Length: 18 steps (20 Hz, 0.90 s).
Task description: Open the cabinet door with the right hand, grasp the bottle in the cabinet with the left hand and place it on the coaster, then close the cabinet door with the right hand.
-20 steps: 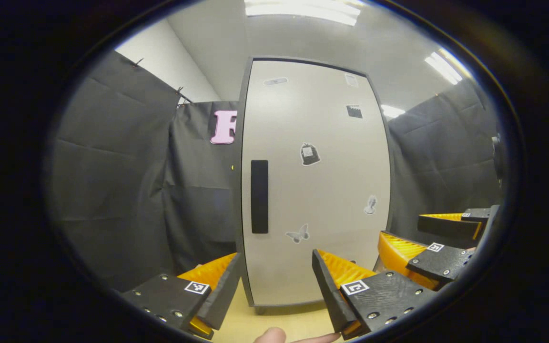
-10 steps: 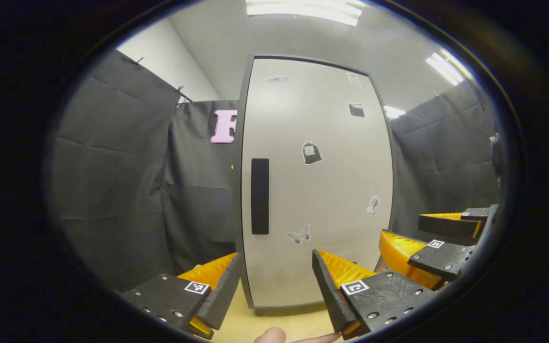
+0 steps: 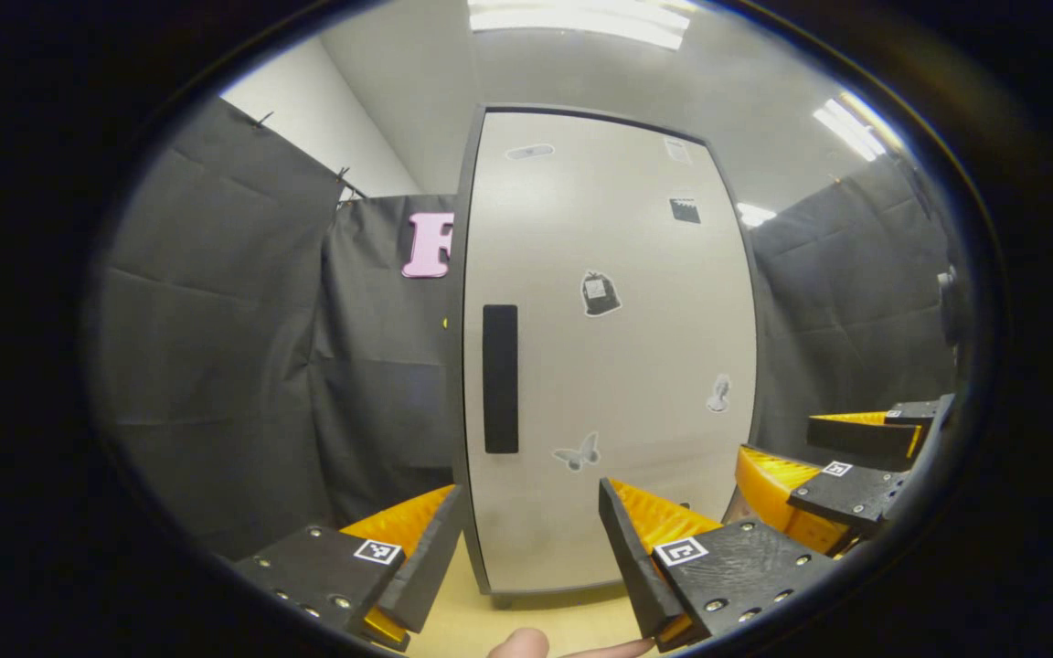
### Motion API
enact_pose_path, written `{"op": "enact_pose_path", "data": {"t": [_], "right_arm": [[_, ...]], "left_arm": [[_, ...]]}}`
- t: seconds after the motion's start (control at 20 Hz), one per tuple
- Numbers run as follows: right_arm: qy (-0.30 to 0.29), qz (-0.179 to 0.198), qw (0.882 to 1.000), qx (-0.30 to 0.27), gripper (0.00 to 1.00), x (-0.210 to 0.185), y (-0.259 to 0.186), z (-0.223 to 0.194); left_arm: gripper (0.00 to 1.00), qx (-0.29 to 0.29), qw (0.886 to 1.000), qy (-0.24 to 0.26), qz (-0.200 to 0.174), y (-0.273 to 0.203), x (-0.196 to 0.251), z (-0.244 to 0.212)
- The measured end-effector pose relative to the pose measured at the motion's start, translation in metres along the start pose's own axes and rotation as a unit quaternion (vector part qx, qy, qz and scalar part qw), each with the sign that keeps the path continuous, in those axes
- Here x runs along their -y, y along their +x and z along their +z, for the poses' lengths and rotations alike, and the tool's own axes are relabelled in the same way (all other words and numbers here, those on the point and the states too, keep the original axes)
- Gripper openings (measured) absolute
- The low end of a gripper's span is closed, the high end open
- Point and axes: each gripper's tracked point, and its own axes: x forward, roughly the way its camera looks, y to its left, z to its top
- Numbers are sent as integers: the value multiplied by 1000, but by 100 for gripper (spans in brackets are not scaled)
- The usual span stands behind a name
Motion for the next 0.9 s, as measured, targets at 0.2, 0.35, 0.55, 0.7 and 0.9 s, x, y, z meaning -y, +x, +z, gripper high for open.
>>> {"op": "enact_pose_path", "data": {"t": [0.2, 0.35, 0.55, 0.7, 0.9], "right_arm": [[0, 13, 1000, 3, 96, -6, 18, 8], [0, 27, 1000, 5, 96, -14, 36, 12], [-1, 60, 998, 13, 96, -40, 58, 25], [-6, 93, 995, 25, 96, -74, 72, 40], [-9, 137, 989, 47, 96, -128, 81, 60]], "left_arm": [[85, 13, 1000, 20, 5, -11, -8, 7], [83, 15, 999, 41, 25, -27, -23, 7], [84, 2, 998, 37, 57, -59, -46, 0], [83, -11, 995, 35, 88, -79, -66, -7], [84, -27, 991, 31, 128, -102, -95, -20]]}}
